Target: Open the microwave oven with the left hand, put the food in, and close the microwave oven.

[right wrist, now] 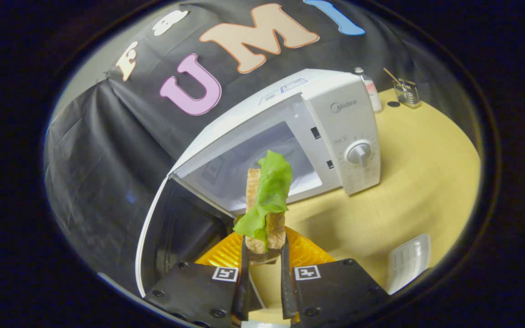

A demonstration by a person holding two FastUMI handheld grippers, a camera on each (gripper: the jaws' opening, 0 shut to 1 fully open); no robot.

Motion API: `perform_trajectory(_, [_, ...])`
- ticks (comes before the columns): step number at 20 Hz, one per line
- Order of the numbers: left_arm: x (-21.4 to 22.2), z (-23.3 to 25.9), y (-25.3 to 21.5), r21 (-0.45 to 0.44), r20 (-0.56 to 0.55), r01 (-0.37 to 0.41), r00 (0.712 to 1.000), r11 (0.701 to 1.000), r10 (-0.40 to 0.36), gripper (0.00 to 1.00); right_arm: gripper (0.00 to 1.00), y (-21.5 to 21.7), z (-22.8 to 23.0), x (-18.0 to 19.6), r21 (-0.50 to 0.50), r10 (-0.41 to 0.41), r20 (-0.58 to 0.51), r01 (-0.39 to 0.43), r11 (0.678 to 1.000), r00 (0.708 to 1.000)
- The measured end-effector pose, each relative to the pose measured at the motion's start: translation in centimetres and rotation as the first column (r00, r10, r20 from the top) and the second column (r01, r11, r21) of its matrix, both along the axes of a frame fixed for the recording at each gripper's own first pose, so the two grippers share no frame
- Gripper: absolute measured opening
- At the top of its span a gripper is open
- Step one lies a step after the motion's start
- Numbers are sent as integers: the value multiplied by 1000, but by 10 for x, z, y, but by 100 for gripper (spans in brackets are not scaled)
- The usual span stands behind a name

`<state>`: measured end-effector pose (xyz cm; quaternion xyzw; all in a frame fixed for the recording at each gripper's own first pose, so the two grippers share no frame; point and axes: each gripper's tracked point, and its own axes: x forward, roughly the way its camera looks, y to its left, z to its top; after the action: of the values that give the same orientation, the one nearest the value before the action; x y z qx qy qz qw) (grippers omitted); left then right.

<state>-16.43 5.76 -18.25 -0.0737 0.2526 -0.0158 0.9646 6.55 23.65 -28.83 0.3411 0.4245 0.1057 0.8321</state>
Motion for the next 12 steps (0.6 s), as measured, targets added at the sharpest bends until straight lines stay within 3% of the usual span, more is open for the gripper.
perform_trajectory(2, [3, 3, -4, 34, 9, 31, 999, 999, -32, 88, 30, 12, -3, 12, 36, -49, -24, 50, 998, 999])
perform_trajectory(5, [7, 9, 1, 64, 13, 42, 999, 997, -43, 92, 30, 32, -4, 33, 138, -149, -67, 158, 978, 986])
perform_trajectory(7, [7, 12, 8, 56, 12, 19, 1000, 998, -20, 88, 30, 43, -5, 48, 185, -211, -88, 224, 957, 973])
perform_trajectory(10, [2, 11, 22, 53, 0, -35, 999, 998, 35, 93, 30, 63, -9, 66, 246, -293, -153, 323, 914, 944])
perform_trajectory(11, [-1, 9, 26, 47, -13, -50, 999, 998, 51, 88, 30, 68, -15, 72, 255, -317, -183, 357, 899, 931])
perform_trajectory(12, [-2, 7, 27, 43, -19, -62, 998, 997, 63, 93, 30, 72, -19, 77, 262, -344, -201, 389, 883, 917])
